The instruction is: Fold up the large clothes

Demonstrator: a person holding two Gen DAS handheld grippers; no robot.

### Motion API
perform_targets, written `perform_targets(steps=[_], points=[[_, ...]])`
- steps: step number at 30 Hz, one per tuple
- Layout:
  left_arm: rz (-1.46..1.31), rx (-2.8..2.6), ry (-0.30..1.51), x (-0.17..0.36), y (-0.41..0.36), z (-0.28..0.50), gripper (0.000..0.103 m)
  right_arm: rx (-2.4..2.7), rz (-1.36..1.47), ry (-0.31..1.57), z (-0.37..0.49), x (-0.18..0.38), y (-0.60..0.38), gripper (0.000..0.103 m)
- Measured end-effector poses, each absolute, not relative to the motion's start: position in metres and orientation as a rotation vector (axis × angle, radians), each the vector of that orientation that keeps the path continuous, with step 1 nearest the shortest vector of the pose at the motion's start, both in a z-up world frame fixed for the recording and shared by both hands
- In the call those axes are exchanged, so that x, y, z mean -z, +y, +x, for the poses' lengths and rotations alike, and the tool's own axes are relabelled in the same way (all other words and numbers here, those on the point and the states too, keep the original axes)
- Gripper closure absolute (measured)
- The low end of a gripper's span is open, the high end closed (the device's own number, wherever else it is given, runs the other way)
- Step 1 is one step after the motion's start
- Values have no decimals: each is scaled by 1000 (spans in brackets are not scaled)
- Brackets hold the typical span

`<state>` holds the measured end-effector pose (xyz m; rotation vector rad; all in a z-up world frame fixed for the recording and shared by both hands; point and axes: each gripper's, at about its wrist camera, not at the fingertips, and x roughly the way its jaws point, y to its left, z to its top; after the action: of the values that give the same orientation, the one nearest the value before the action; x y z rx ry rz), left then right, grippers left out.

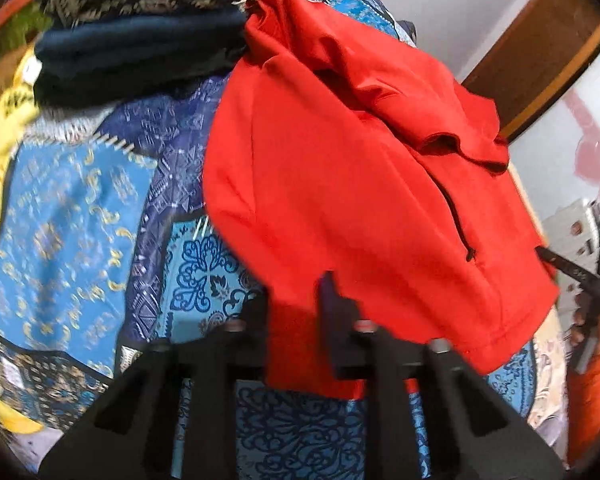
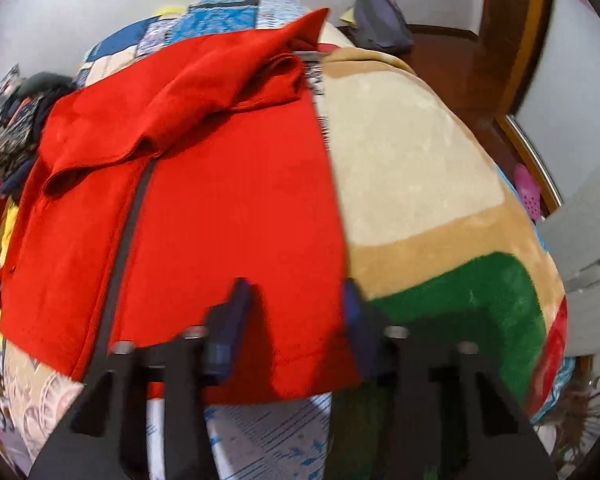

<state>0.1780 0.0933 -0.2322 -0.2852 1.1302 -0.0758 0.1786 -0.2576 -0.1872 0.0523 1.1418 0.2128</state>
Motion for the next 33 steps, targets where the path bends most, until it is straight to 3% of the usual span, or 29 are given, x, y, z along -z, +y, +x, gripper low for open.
perform_targets(steps=[3,10,17,20,21,23,27,31,33], points=[[-267,100,1115,225,79,183,97,-225,78,1126,174,179,-261,88],[-294,169,1004,189,91,182,97,-315,169,1111,176,163,-262,87],[-354,180,1014,184,106,179,96,-308,162,1196,183,195,-258,78],[-390,152,1101,208,113,178,94,-338,163,1201,184,195,-259,62],[-420,142,1137,220,116,178,92,-339,149,1206,184,196,-257,50],[-475,134,1165,235,121,177,91,-339,128,1216,188,199,-255,50],[-535,140,1136,235,127,175,91,-340,140,1188,187,194,-256,77],[-466,166,1125,221,120,175,92,-355,112,1142,183,183,-251,90],[-435,188,1109,209,114,179,95,-344,60,1103,183,173,-244,91]])
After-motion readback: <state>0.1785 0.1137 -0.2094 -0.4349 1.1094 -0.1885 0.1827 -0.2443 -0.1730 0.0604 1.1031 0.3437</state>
